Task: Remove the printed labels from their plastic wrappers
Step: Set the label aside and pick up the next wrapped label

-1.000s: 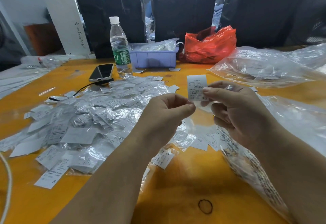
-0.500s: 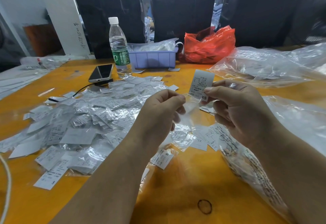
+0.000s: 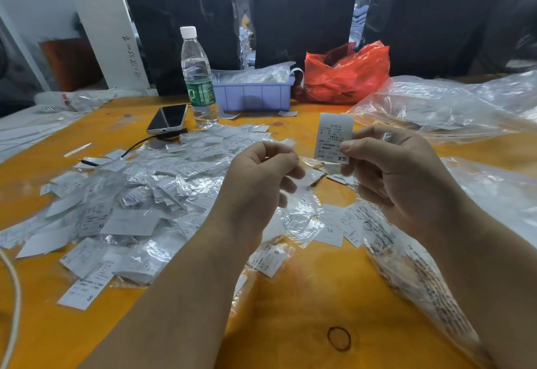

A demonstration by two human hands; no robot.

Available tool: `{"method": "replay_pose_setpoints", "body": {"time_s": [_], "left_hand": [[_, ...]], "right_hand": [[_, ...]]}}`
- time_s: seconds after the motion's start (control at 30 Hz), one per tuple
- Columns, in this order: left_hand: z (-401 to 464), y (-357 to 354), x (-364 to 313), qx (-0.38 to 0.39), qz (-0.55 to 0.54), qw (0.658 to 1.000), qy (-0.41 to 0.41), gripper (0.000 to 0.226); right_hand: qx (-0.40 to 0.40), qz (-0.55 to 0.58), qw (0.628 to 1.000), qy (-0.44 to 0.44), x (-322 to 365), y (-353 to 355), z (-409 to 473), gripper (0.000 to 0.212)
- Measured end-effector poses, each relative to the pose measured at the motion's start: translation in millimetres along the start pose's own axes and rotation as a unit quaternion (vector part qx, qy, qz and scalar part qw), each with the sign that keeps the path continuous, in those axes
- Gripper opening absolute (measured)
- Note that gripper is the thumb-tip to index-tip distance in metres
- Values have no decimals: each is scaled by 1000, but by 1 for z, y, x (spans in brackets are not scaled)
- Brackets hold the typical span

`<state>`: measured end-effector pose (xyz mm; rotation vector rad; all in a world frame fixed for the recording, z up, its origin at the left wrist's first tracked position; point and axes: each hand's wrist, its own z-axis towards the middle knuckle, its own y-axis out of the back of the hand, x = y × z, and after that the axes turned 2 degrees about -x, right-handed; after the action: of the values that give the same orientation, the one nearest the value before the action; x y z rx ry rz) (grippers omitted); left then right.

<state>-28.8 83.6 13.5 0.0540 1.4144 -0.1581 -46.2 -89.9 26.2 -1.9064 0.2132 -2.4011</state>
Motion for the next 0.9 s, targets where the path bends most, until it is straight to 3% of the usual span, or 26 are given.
{"method": "replay_pose_setpoints", "body": {"time_s": [0.37, 0.9], "left_hand": [[2, -2, 3, 29, 29, 999, -9, 8], [1, -2, 3, 51, 31, 998, -16, 9]], "right_hand": [[15, -10, 1000, 0, -1, -1, -1, 14], [-37, -61, 997, 41, -4, -3, -1, 13]]}}
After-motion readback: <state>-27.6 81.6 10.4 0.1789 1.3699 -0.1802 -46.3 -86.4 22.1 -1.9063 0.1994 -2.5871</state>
